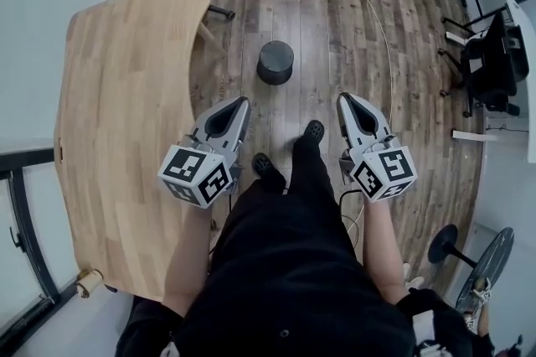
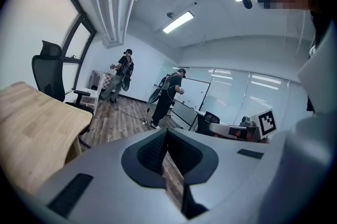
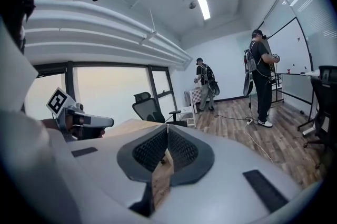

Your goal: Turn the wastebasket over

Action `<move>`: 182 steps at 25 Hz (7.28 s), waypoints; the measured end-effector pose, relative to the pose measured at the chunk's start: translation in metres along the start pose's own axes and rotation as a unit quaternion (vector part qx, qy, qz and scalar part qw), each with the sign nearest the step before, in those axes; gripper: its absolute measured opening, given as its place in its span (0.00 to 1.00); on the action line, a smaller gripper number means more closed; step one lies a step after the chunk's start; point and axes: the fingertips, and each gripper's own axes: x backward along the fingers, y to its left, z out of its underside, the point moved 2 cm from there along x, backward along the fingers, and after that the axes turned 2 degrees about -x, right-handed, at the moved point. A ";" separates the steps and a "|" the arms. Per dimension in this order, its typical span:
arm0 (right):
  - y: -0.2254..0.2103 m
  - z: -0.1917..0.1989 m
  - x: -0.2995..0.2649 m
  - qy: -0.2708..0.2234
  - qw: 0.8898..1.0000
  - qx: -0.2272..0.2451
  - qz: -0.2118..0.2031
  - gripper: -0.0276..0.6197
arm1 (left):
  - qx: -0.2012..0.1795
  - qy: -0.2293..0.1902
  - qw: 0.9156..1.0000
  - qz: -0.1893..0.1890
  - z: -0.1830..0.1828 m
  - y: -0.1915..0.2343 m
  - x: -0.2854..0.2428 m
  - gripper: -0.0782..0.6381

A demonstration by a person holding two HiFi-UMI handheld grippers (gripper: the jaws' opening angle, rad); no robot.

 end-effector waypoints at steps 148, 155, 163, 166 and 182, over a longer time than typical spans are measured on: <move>-0.330 0.581 -0.490 0.429 0.882 -0.187 -0.060 0.50 | 0.154 0.434 0.887 0.022 0.539 0.423 -0.487 0.60; -0.325 0.581 -0.483 0.425 0.888 -0.173 -0.042 0.50 | 0.155 0.432 0.888 0.010 0.537 0.418 -0.485 0.60; -0.324 0.565 -0.466 0.415 0.899 -0.138 -0.015 0.50 | 0.131 0.416 0.900 0.003 0.521 0.402 -0.484 0.58; -0.331 0.553 -0.469 0.400 0.908 -0.128 -0.010 0.50 | 0.121 0.397 0.910 0.002 0.508 0.401 -0.494 0.58; -0.373 0.526 -0.502 0.341 0.939 -0.054 0.002 0.50 | 0.069 0.315 0.947 -0.006 0.485 0.411 -0.541 0.55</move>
